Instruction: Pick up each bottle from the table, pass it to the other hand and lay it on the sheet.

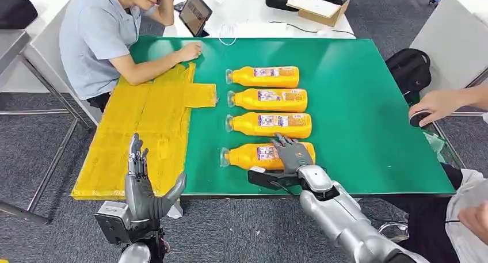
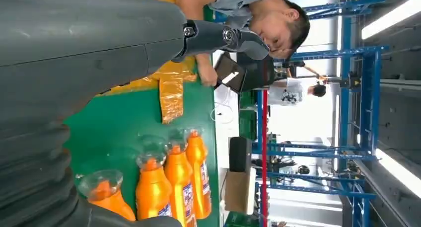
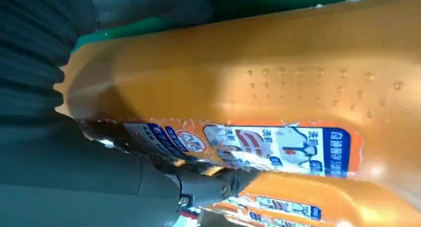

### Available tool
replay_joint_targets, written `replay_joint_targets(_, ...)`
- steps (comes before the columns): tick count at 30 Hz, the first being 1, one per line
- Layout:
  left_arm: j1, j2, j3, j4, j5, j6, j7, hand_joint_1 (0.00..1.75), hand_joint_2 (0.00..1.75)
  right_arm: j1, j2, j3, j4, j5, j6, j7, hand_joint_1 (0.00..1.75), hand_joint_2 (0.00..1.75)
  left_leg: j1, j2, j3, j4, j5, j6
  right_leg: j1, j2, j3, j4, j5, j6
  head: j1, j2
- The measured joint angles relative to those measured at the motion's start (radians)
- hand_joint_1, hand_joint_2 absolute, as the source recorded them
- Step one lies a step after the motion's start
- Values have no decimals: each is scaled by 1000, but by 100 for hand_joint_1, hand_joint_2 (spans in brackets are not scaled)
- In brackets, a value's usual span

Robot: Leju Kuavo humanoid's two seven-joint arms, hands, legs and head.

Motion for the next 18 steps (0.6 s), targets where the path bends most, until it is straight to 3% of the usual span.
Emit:
replay_joint_targets(1, -1, 0, 0, 1, 1, 1, 0, 0, 175, -4, -3, 0, 11, -13, 0, -6, 157, 175, 0, 0, 0, 0, 0, 0, 0, 0, 1, 0, 0, 0, 0, 0)
replay_joint_targets(3, -5, 0, -1, 5, 2, 3, -2, 0, 175, -12, -4, -2, 32, -29, -3, -15, 175, 175, 0, 0, 1, 0, 0, 0, 0, 0, 2, 0, 0, 0, 0, 0)
replay_joint_targets(15, 2, 0, -1, 5, 2, 21, -2, 0, 175, -12, -7, -9, 63, -68, -19, -33, 175, 175, 0, 0, 3, 0, 0, 0, 0, 0, 2, -1, 0, 0, 0, 0)
replay_joint_targets(18, 4, 0, -1, 5, 30, 12, 3, 0, 175, 1, -7, -31, 58, -156, -10, -106, 175, 175, 0, 0, 7, 0, -3, 0, 0, 0, -1, -1, -2, 2, 0, 0)
